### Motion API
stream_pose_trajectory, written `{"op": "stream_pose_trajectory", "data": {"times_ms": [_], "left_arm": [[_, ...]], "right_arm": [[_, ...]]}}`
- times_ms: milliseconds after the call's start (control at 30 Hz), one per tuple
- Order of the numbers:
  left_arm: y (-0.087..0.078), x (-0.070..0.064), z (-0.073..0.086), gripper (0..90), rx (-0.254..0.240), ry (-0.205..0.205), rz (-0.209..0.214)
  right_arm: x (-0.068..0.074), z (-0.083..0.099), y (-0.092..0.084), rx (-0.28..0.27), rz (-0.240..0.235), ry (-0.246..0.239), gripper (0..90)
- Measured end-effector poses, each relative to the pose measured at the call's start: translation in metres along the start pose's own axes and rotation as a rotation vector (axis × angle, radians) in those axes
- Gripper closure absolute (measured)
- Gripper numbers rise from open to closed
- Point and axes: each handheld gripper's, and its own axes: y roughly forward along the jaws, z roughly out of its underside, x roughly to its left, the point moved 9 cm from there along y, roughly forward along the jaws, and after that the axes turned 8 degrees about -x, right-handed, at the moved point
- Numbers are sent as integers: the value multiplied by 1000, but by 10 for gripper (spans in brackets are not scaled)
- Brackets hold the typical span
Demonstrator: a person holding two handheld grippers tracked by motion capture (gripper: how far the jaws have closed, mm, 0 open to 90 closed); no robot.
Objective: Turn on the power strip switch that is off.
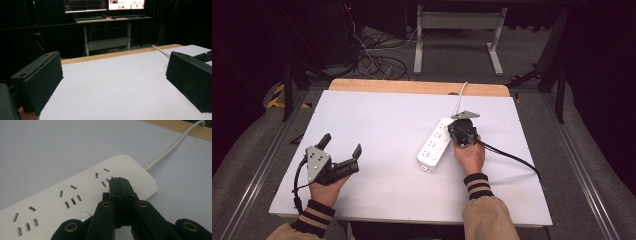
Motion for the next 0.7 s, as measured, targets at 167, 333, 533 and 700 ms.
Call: {"op": "stream_pose_trajectory", "data": {"times_ms": [167, 333, 533, 700], "left_arm": [[0, -1, 0, 14, 3, 3, 4], [0, 0, 0, 14, 3, 4, 3], [1, 0, 0, 14, 2, -1, 0], [0, 0, 0, 14, -2, 1, 0]], "right_arm": [[0, 0, 0, -1, 4, -5, 900], [0, 0, -1, 2, 4, -6, 900], [-3, -13, -17, -186, 22, -32, 900], [-12, -33, -48, -286, 15, -48, 900]]}}
